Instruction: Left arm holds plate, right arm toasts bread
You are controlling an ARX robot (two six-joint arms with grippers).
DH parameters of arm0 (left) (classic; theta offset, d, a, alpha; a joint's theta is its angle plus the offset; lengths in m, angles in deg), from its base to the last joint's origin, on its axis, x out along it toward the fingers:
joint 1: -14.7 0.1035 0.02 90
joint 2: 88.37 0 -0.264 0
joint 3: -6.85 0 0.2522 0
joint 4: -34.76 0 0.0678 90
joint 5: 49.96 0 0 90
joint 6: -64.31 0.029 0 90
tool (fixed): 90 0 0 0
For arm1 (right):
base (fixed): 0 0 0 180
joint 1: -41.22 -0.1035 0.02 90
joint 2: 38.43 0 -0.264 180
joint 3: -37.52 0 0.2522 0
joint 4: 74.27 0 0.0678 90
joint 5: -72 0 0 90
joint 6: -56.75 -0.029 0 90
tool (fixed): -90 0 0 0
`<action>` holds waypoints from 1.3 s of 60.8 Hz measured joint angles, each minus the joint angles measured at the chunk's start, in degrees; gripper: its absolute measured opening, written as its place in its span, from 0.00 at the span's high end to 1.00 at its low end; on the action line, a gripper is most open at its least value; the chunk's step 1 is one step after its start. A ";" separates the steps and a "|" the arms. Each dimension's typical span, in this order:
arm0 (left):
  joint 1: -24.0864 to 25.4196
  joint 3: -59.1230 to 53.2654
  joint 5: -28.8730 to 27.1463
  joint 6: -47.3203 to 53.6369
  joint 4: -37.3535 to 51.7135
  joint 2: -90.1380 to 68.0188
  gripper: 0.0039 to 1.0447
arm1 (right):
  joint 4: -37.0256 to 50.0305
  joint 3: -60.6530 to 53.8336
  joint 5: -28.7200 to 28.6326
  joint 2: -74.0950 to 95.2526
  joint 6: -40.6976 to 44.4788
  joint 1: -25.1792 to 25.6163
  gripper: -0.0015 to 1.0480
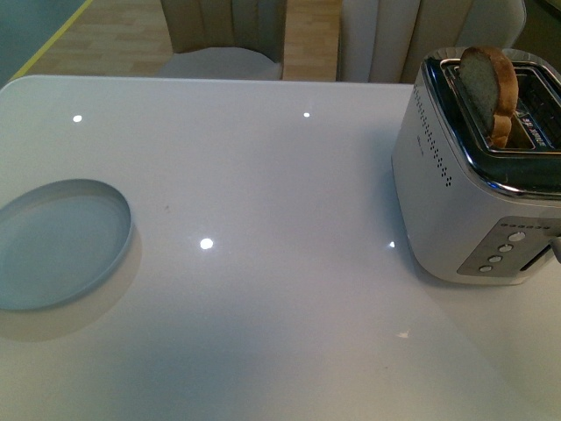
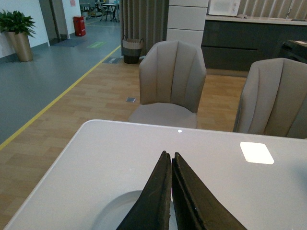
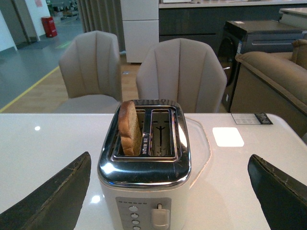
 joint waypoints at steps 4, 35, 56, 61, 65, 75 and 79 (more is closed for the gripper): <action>-2.27 -0.79 -3.87 0.02 -1.55 2.25 0.98 | 0.00 0.00 -0.02 0.00 0.00 -0.02 0.08; -5.92 -4.28 -5.90 0.20 -11.10 16.61 0.98 | 0.00 0.00 -0.02 0.00 0.00 0.00 0.08; -5.92 -4.28 -5.90 0.20 -18.84 24.37 0.98 | 0.00 0.00 -0.02 0.00 0.00 0.00 0.08; -5.92 -4.28 -5.90 0.20 -20.24 25.75 0.98 | 0.00 0.00 -0.02 0.00 0.00 0.00 0.08; -5.95 -4.28 -5.90 0.20 -21.24 26.75 0.98 | 0.00 0.00 -0.02 0.00 0.00 0.00 0.08; -5.95 -4.26 -5.90 0.20 -31.74 35.63 0.98 | 0.00 0.00 0.00 0.00 0.00 0.00 0.08; -5.95 -4.26 -5.90 0.20 -32.41 37.51 0.98 | 0.00 0.00 -0.02 0.00 0.00 0.00 0.08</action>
